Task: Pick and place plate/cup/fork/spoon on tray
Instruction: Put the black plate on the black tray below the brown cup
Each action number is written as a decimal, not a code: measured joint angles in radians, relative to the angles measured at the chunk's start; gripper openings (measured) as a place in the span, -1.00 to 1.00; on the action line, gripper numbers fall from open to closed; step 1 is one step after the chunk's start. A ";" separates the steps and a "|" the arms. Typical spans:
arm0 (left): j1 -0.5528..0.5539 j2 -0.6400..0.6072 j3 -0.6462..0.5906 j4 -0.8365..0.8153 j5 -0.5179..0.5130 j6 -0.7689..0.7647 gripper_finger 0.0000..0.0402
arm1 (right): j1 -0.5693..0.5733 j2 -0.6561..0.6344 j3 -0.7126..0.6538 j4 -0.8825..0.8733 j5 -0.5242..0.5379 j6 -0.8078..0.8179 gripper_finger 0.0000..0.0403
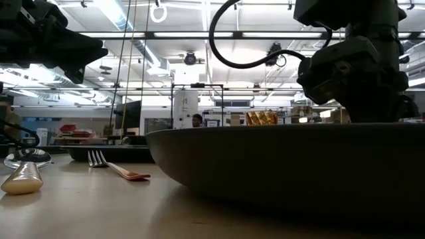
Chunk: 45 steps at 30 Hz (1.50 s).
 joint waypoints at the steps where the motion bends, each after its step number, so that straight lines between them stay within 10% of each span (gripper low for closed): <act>1: 0.000 0.000 0.000 0.000 0.000 0.000 -0.45 | -0.004 0.000 0.000 0.000 -0.006 -0.005 -0.93; 45: -0.001 0.010 0.000 -0.005 0.042 -0.048 -0.45 | -0.342 -0.028 0.053 0.149 0.192 0.337 -0.95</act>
